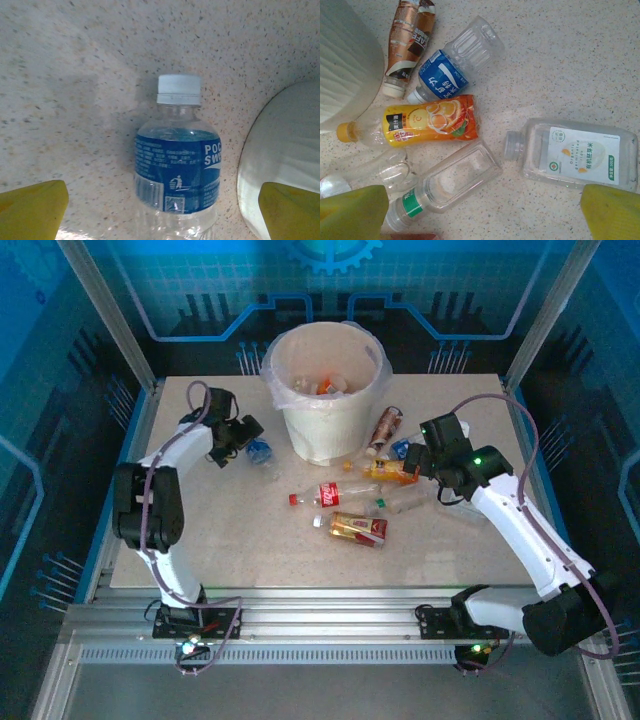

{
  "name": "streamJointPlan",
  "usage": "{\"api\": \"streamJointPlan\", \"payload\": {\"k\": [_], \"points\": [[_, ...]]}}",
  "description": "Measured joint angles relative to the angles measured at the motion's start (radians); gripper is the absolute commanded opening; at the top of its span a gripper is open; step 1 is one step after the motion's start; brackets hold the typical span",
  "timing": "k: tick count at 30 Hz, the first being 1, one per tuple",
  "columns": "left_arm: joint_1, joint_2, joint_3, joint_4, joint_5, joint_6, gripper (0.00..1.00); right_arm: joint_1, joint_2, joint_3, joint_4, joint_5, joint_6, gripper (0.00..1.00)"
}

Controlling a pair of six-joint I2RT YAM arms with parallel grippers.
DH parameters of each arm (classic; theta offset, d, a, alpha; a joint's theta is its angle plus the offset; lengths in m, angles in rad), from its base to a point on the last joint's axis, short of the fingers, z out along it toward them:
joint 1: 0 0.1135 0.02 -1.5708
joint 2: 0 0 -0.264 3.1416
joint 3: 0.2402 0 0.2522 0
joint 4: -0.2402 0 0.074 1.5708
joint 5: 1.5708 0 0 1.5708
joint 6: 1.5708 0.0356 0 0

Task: Put the plastic bottles in the bin

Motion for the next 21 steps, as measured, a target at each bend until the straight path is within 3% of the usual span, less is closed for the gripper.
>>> {"api": "streamJointPlan", "payload": {"k": [16, 21], "points": [[-0.039, 0.202, 0.112, -0.016, -0.006, -0.039, 0.99, 0.0, 0.003, -0.002, 0.0, 0.0, 0.0, 1.0], [-0.044, 0.222, 0.117, -0.023, -0.017, -0.052, 0.95, 0.0, 0.003, -0.002, 0.0, -0.001, 0.0, 1.0]]}}
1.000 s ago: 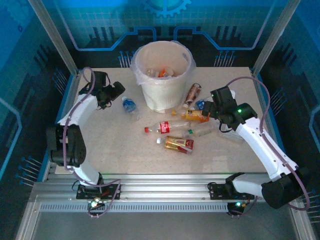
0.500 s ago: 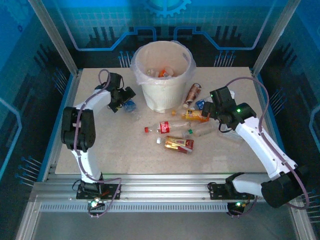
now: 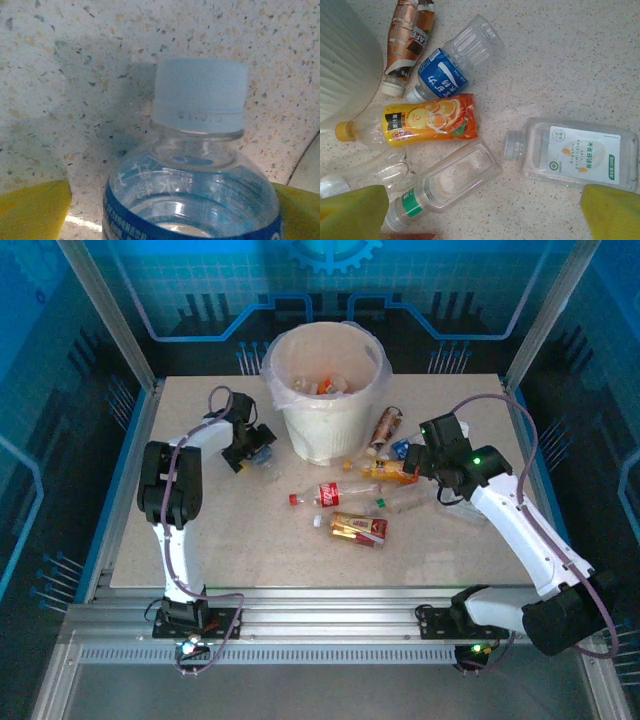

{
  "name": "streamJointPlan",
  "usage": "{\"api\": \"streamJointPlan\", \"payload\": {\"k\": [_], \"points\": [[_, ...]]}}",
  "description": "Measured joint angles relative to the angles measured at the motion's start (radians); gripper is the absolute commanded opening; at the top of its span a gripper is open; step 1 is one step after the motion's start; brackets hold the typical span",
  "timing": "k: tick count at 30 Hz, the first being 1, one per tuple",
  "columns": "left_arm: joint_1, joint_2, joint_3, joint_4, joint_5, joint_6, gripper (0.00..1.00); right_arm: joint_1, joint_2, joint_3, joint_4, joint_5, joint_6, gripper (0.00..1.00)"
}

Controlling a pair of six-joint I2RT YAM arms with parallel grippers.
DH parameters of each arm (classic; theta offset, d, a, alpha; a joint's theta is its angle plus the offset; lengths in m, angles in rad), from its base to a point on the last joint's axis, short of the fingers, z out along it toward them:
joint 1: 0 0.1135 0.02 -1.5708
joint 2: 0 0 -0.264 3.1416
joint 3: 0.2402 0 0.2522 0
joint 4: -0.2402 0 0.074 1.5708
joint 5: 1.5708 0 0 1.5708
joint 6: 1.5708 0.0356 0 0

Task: Put the plastic bottles in the bin

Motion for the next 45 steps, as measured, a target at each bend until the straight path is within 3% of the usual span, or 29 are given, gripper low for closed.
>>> {"api": "streamJointPlan", "payload": {"k": [7, 13, 18, 30, 45], "points": [[0.0, 0.007, 0.0, -0.01, -0.02, -0.009, 0.8, 0.0, 0.0, 0.0, 0.0, -0.005, 0.0, 1.0], [0.0, 0.006, -0.01, -0.006, -0.037, -0.029, 0.58, 0.0, 0.0, 0.0, 0.0, -0.007, 0.0, 1.0], [-0.001, -0.003, -0.033, 0.038, -0.031, -0.034, 0.48, 0.0, 0.0, 0.0, 0.0, -0.007, 0.003, 1.0], [-0.003, -0.1, -0.087, 0.026, -0.115, -0.025, 0.44, 0.0, 0.0, 0.0, 0.0, -0.007, 0.003, 1.0], [0.017, -0.465, -0.079, 0.0, -0.269, 0.114, 0.41, 0.0, -0.002, 0.0, 0.0, -0.018, 0.003, 1.0]]}}
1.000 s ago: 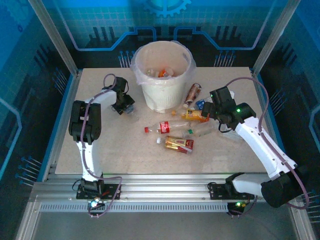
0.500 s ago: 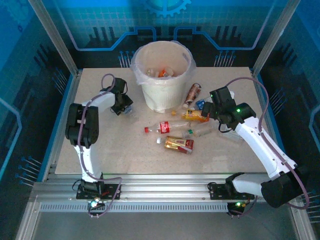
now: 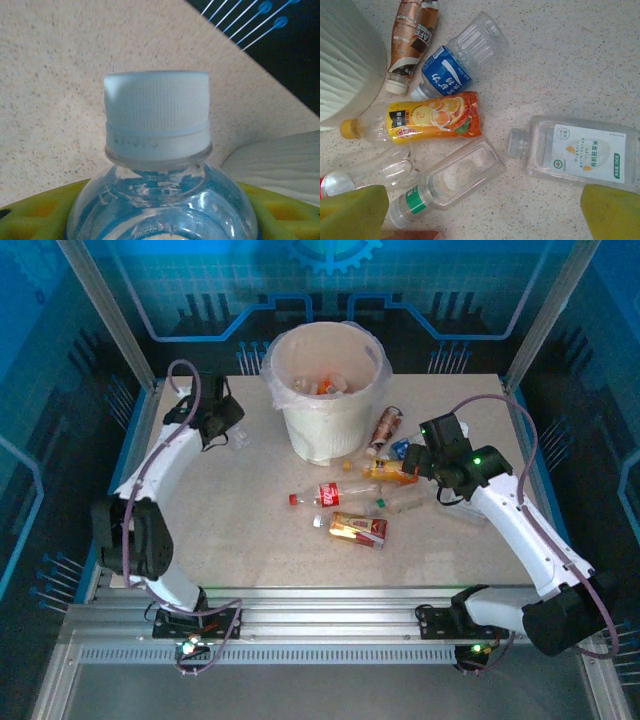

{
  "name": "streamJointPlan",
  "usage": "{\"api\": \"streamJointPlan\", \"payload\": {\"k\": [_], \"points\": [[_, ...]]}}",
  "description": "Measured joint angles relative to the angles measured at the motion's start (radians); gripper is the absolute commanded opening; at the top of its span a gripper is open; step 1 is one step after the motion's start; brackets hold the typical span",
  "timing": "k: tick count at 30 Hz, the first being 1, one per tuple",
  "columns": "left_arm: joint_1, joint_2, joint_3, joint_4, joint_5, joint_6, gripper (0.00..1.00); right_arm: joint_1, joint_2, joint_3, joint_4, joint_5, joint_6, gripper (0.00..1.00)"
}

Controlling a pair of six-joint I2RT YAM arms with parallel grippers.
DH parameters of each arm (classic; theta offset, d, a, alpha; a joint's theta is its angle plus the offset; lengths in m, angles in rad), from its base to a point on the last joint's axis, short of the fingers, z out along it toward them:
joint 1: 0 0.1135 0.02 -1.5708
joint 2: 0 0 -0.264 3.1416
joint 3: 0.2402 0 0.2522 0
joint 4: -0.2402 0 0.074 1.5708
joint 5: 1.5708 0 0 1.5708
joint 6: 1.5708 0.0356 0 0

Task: Put the plastic bottles in the bin

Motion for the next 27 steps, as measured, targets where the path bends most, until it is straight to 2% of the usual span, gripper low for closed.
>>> {"api": "streamJointPlan", "payload": {"k": [7, 13, 21, 27], "points": [[-0.003, -0.108, 0.072, 0.001, -0.018, 0.078, 0.4, 0.0, 0.0, 0.0, 0.001, -0.006, 0.001, 1.0], [-0.05, -0.141, 0.159, 0.009, -0.015, 0.135, 0.4, 0.0, 0.0, 0.0, 0.003, -0.012, 0.005, 1.0], [-0.168, -0.121, 0.289, 0.035, 0.016, 0.204, 0.41, 0.0, 0.0, 0.0, 0.003, -0.027, 0.008, 1.0], [-0.235, -0.031, 0.405, 0.063, 0.064, 0.249, 0.41, 0.0, 0.0, -0.001, 0.003, -0.03, 0.011, 1.0]]}}
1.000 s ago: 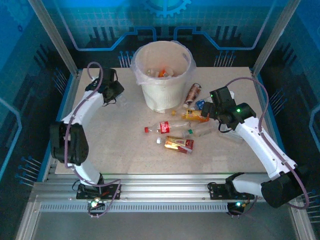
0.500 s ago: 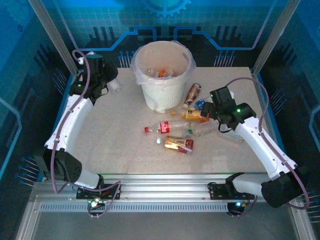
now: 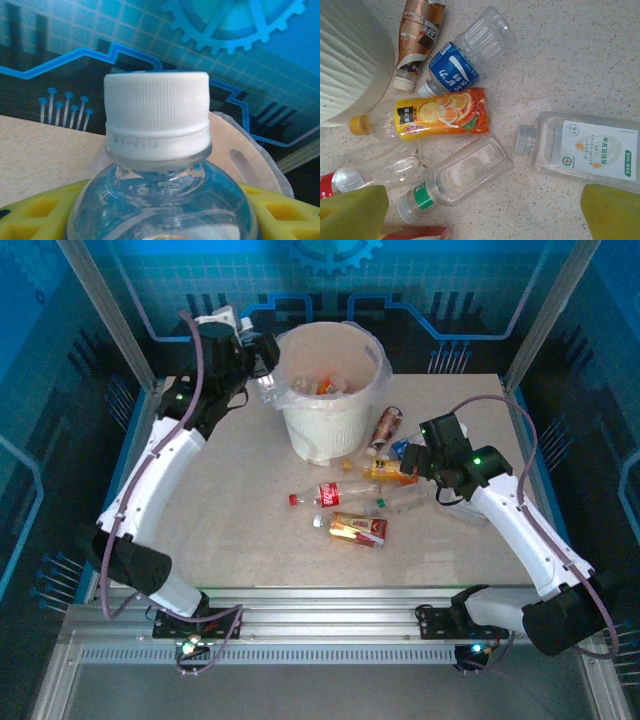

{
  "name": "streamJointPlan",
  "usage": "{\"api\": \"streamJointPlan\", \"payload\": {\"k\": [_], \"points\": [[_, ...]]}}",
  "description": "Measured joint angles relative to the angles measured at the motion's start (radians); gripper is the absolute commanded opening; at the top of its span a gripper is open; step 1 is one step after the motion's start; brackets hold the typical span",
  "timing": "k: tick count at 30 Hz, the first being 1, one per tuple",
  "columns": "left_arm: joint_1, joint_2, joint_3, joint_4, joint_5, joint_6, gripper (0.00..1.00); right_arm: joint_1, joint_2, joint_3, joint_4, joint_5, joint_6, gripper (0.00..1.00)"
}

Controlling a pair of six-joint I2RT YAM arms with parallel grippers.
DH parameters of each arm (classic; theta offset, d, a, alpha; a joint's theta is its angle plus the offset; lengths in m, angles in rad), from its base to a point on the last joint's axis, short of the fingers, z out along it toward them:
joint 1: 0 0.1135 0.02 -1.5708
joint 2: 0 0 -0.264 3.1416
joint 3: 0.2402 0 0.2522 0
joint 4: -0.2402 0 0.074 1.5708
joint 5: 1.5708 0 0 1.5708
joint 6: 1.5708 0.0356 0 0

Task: Put the plastic bottles in the bin

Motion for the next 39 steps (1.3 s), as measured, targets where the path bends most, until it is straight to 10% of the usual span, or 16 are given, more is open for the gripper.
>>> {"api": "streamJointPlan", "payload": {"k": [26, 39], "points": [[-0.096, 0.529, 0.584, -0.042, 0.116, 0.137, 0.41, 0.0, -0.014, -0.025, 0.001, 0.0, 0.003, 1.0], [-0.096, 0.659, 0.6, -0.103, 0.184, 0.136, 0.46, 0.0, -0.014, -0.027, 0.006, 0.0, 0.003, 1.0]]}}
